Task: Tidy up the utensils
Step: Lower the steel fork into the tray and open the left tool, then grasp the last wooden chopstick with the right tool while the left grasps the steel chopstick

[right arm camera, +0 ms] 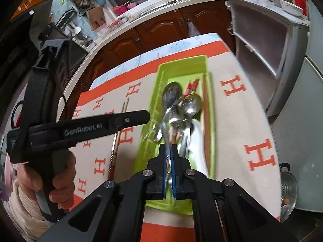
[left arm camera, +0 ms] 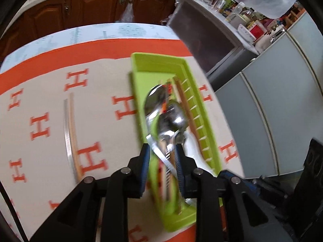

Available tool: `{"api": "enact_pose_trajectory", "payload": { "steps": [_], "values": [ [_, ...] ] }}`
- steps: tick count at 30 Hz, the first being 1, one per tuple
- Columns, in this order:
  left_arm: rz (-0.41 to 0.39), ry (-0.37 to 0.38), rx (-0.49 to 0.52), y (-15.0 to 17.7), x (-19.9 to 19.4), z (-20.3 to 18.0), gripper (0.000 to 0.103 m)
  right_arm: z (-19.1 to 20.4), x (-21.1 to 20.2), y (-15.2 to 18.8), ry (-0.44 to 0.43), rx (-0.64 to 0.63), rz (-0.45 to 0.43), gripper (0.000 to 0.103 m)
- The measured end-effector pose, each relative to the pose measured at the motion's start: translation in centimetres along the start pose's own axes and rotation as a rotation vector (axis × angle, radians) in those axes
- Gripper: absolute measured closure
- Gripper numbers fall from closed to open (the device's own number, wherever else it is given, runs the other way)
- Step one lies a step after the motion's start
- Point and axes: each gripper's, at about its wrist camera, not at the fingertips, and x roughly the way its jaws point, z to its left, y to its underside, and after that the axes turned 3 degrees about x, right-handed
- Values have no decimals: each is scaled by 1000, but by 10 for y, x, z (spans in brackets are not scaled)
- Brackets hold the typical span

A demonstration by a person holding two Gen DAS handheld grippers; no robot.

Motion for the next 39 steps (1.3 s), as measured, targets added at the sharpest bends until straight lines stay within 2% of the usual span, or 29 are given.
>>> {"api": "enact_pose_trajectory", "payload": {
  "steps": [8,17,21,24,27,28,31,39],
  "values": [
    [6,-68,-41,45,-28,45,80,37,15,10,-24,-65,54,99],
    [-34,-129,-169,86,-55,108,76,77,39,25,-38,-127,139,99],
    [-49,-157,-205,96,-59,130,60,95,53,29,-35,-153,174,99],
    [-55,-189,-204,98,-57,139,57,108,68,29,-35,-162,204,99],
    [-63,-226,-207,100,-55,146,42,118,85,25,-37,-162,236,96],
    [-68,-239,-210,101,-55,149,40,122,92,22,-36,-161,247,95],
    [-72,-252,-219,103,-55,157,39,129,114,14,-31,-153,279,88],
    [-83,-240,-266,108,-57,178,39,142,166,-3,18,-137,333,88]
  ]
}}
